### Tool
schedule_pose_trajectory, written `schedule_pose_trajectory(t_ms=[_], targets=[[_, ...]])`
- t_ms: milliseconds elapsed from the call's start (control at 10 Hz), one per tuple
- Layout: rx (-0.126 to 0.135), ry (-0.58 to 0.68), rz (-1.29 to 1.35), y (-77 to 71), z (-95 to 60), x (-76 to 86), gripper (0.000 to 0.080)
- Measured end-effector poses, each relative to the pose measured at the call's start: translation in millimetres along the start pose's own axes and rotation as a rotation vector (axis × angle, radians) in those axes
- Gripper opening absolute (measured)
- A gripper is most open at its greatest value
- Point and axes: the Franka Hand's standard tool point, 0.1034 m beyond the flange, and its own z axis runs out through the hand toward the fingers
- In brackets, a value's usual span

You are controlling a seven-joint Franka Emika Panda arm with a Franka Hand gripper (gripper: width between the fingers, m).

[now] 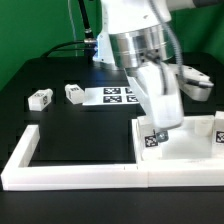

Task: Assemble square table

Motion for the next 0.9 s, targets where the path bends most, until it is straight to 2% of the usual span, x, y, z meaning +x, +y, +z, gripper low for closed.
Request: schedule_pose_trajectory(t_ms=[200,300,400,500,600,700,900], targets=[[-0.002,0.003,-0.017,0.6,0.8,-2.0,0.0294],[-0.004,0.008,-0.095,1.4,1.8,-2.1,0.0339],[-0.019,0.033,-0.324,6.6,7.1,-5.4,0.0533],[-0.048,0.04,-0.565,9.9,9.0,-9.2,0.0612],[-0.068,0.03,-0.745,12.7,9.2,-9.0,0.0612],[-0.068,0.035,-0.792,12.1,8.9,-7.2,0.0642],[-0.073,0.031,-0.94,12.2,8.9,-6.1,0.0647]])
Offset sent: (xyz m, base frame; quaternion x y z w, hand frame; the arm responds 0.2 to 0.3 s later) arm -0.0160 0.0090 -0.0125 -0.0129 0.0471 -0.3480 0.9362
